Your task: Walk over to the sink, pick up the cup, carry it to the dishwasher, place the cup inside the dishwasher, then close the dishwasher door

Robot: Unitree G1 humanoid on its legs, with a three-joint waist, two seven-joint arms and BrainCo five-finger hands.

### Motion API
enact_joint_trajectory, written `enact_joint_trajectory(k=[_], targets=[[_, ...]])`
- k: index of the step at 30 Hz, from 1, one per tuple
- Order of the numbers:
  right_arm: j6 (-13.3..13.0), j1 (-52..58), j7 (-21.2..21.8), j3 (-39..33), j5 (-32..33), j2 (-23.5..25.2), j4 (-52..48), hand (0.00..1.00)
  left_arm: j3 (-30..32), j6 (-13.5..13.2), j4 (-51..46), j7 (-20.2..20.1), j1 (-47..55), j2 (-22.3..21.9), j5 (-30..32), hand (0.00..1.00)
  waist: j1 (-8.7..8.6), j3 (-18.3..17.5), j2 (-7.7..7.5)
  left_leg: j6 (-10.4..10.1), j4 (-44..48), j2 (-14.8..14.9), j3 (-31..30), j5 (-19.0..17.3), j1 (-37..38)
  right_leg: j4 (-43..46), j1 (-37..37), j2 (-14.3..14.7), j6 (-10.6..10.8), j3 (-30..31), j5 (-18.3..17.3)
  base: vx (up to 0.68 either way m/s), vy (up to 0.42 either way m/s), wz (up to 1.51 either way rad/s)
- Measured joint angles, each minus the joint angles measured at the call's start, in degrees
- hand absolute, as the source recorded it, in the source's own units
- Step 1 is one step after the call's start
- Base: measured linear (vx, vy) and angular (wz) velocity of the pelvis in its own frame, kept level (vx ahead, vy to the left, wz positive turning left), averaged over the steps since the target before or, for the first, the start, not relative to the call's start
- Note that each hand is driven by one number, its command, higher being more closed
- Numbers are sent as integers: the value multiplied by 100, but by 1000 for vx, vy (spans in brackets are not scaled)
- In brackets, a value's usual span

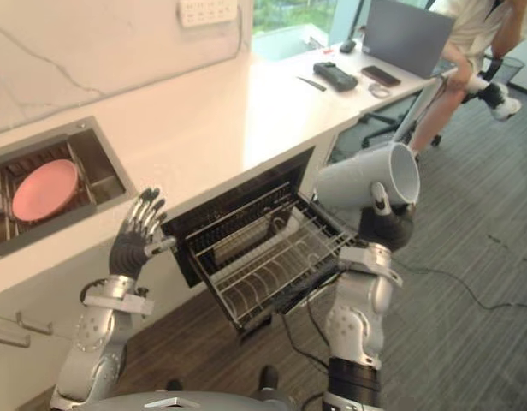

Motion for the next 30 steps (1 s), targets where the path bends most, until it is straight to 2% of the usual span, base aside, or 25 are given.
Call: enact_joint_trajectory(k=[5,8,13,16,21,23,26,30], targets=[[-26,214,39,-176,-92,-85,480,100,454,-6,425,-412,539,12,79,0,76,3,-2,16,8,-30,-202,8,-114,1,29,-48,29,-200,-21,6,-2,23],[15,224,46,-48,-268,-89,797,100,544,-10,1181,-537,779,134,543,0,170,7,0,44,1,-71,-324,26,-122,0,97,-94,52,-319,-39,-13,11,21],[314,237,13,835,-1322,-121,1703,100,442,-119,3149,-358,931,414,1482,0,214,14,-15,84,-12,-137,-456,55,-144,-1,132,-174,102,-451,-79,-20,12,13],[511,243,-28,1269,-1784,-101,2500,100,228,-132,4270,-274,888,462,1739,0,283,20,-22,106,-19,-172,-473,58,-145,0,142,-217,126,-464,-86,-7,7,4],[611,119,-74,1274,-2479,-177,3347,100,338,-178,5233,-230,637,457,1402,0,350,37,-25,134,-39,-235,-616,75,-128,0,239,-280,167,-594,-100,3,12,15],[690,-159,-102,1276,-2700,-277,3800,100,498,-162,5700,74,458,468,1268,0,360,83,-24,143,-44,-257,-638,84,-115,2,288,-293,175,-635,-94,-6,6,4],[764,-385,-106,1276,-2790,-484,4267,100,625,-60,6017,313,412,446,1145,0,375,141,-44,162,-79,-305,-780,133,-138,10,334,-320,188,-766,-97,-13,7,25],[850,-1032,-201,1287,-2795,-744,5075,100,819,7,6132,595,329,391,856,0,573,434,-101,183,-227,-343,-1007,327,-256,38,299,-335,192,-960,-86,-43,3,31]])
